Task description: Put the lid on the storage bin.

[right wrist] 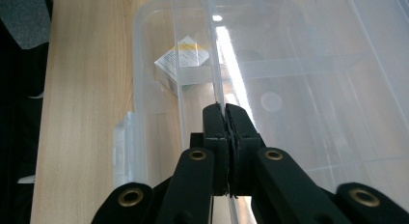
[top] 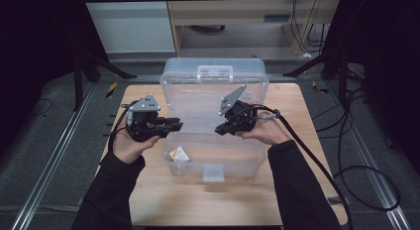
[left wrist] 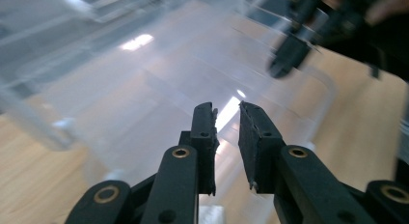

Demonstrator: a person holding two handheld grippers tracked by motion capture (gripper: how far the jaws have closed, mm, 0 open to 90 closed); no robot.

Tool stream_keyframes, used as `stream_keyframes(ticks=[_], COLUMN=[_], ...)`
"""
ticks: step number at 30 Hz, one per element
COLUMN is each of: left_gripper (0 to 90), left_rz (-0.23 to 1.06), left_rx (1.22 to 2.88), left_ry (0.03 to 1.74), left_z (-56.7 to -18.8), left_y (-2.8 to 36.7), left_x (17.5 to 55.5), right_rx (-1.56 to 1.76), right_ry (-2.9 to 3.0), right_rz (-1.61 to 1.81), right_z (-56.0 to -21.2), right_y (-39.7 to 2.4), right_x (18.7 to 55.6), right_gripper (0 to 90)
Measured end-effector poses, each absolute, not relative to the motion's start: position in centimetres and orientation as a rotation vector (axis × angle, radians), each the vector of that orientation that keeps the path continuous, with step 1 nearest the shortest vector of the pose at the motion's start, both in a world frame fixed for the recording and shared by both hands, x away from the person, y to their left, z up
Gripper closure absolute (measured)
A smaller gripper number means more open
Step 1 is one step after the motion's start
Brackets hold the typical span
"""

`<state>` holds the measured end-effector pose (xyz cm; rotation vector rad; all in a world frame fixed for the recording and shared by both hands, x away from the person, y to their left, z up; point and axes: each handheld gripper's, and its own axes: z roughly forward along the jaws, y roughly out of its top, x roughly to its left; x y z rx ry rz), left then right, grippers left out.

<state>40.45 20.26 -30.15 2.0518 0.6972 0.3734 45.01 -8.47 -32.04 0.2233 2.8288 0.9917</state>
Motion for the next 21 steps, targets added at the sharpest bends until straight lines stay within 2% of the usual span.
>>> stream_keyframes(ticks=[9,21], left_gripper=[80.2,82.2], left_rz=[0.399,0.417], left_rx=[1.914,1.867], left_ry=[0.841,0.88], left_z=[-31.1,-31.7], left_y=[22.6,23.4], left_x=[42.6,43.6], right_rx=[0.235,0.227], right_ry=[2.818,2.824], right_rz=[0.992,0.981], right_z=[-32.2,-32.6], right_y=[-8.6,-8.6], right_x=[44.6,44.0], right_gripper=[88.2,88.2])
